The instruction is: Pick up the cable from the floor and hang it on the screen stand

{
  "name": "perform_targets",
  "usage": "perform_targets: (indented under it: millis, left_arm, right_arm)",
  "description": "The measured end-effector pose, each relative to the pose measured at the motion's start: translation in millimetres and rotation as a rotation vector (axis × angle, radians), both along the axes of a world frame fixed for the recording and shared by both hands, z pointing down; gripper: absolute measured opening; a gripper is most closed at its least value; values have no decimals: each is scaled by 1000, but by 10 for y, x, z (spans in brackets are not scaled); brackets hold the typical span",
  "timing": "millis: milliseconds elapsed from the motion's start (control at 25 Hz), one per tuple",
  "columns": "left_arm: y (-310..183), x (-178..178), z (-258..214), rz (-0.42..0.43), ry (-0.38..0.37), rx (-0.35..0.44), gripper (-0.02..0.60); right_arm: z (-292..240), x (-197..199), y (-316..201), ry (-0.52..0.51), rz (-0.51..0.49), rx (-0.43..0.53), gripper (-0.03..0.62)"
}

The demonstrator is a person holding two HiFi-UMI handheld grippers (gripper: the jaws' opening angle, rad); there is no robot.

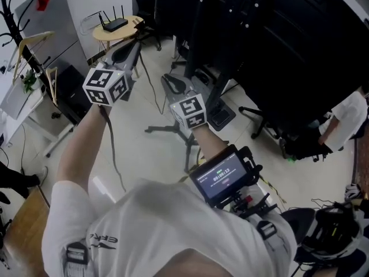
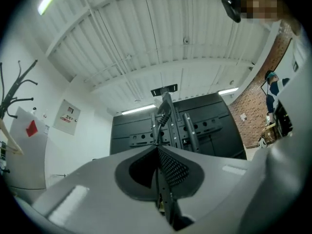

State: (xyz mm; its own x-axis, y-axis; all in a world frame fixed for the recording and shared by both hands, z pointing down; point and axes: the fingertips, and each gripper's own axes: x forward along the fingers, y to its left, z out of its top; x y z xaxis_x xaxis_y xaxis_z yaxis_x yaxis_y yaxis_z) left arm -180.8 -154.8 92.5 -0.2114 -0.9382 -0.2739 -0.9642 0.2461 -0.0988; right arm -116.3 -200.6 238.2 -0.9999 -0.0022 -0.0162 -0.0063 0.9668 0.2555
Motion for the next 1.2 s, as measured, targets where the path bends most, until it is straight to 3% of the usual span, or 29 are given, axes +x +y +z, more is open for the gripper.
perform_targets:
  millis: [280, 480, 840, 1200]
  left_arm:
    - [-49, 293, -764, 107, -17, 31, 5]
    - [29, 461, -1205, 157, -57, 36, 5]
    - [252, 531, -1793, 199, -83, 60, 5]
    - [549, 674, -2131, 201, -144, 101, 5]
  right_arm:
    - [359, -39, -17, 67, -1, -38, 91]
    - [748, -69, -149, 137, 52, -67, 130]
    - [1249, -221, -191, 237, 79, -95, 141]
    - [1262, -470, -28, 252, 52, -59, 135]
